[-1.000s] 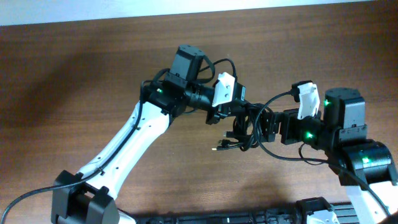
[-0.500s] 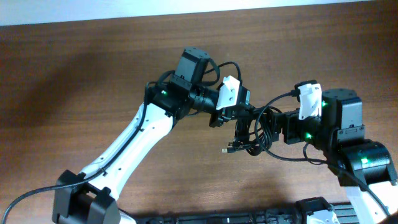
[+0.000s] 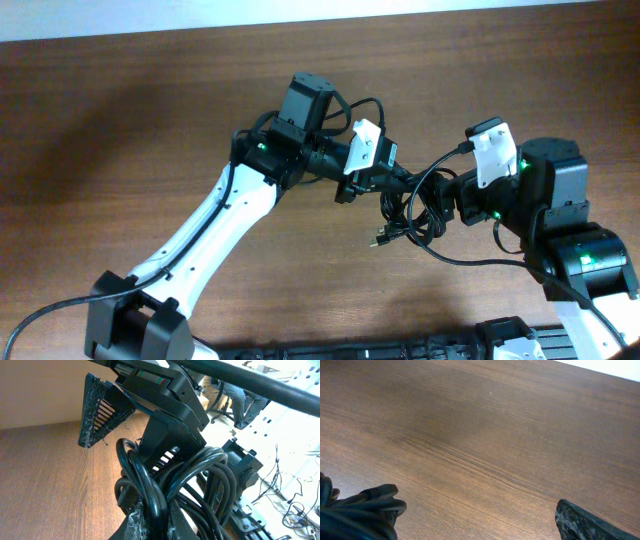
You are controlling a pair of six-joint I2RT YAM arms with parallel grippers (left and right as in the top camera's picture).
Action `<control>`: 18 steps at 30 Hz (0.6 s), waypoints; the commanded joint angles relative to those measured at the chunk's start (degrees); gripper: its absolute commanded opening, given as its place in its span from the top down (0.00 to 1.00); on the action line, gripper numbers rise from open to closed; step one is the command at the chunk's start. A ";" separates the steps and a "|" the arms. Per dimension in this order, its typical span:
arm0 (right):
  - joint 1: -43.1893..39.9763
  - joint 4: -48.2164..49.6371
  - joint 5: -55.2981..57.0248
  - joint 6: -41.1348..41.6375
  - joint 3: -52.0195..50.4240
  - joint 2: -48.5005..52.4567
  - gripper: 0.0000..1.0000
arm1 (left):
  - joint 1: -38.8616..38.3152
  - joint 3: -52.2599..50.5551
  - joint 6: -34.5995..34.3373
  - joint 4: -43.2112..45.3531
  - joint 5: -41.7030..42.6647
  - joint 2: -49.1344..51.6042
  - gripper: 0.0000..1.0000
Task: Untangle cables
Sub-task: 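Grasp a loop of the hanging cable with the right gripper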
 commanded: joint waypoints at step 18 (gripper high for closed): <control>-1.68 1.68 -14.95 -11.34 -0.31 1.66 0.01 | 11.76 1.44 -0.37 -0.92 19.61 -6.10 1.00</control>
